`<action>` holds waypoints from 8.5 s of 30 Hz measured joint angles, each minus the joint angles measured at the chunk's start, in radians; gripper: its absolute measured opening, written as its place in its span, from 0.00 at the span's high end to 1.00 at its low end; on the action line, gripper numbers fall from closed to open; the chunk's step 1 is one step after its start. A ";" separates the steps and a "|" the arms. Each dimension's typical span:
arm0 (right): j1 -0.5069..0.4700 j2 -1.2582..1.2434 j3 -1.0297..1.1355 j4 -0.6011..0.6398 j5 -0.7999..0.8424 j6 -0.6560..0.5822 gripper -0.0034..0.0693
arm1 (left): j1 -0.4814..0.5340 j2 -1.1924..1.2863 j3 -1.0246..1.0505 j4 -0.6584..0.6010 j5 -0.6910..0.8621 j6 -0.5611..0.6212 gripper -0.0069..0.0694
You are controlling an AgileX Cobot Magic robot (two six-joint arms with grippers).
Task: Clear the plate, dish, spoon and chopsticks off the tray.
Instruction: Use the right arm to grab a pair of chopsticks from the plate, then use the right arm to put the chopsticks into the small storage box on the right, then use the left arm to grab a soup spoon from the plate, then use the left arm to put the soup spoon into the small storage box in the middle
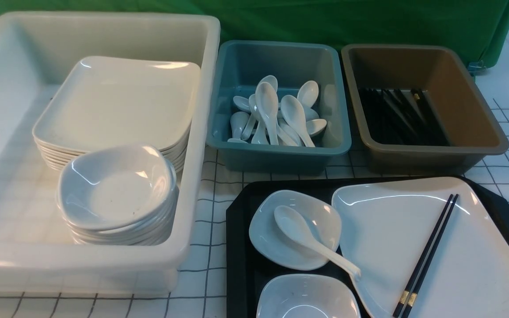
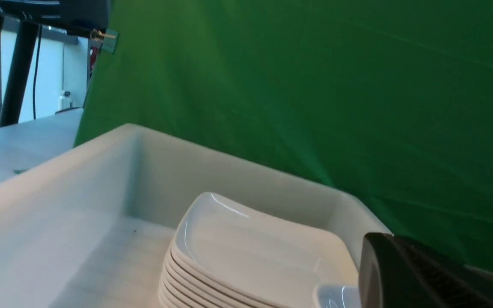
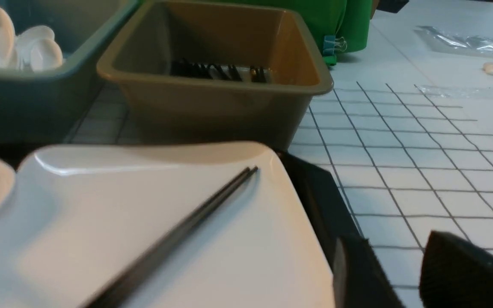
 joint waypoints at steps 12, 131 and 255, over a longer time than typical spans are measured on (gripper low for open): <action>0.000 0.000 0.000 0.221 -0.369 0.599 0.62 | 0.000 -0.001 -0.099 0.085 -0.342 -0.376 0.90; 0.159 2.077 -1.934 0.028 0.480 0.148 0.79 | -0.750 1.517 -1.276 0.571 0.651 -0.387 0.91; 0.302 1.044 -1.103 0.560 0.938 -0.532 0.95 | -0.453 2.128 -1.896 0.215 0.742 -0.316 0.32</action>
